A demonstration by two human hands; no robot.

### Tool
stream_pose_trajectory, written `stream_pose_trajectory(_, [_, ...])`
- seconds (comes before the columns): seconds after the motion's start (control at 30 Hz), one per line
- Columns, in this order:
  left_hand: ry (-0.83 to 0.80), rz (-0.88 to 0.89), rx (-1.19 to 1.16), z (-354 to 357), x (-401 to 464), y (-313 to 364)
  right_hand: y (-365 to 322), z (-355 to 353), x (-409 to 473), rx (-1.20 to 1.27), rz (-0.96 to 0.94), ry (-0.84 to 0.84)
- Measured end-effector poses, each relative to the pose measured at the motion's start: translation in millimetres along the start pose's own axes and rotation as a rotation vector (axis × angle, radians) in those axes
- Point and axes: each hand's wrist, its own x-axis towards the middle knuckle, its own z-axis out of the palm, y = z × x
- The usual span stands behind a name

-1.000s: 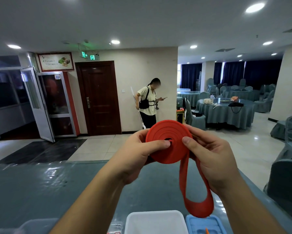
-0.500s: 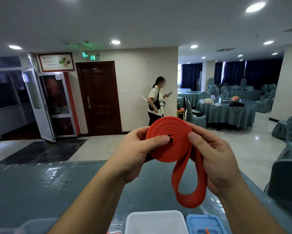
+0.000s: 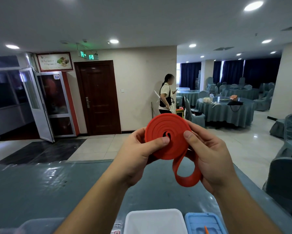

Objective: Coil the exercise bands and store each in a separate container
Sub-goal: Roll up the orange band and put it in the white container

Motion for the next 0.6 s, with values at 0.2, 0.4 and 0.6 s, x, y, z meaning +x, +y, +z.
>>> stream_pose_trajectory(0.2, [-0.026,-0.095,0.122,-5,0,7,1,-2,-2,-0.053,0.022,0.013])
stream_pose_trajectory(0.4, [-0.004,-0.055,-0.011,2,-2,1,0,-1,0,0.039,0.006,0.048])
stream_pose_trajectory(0.6, [-0.129,-0.128,0.131,-12,1,9,-5,-6,1,-0.029,0.02,0.042])
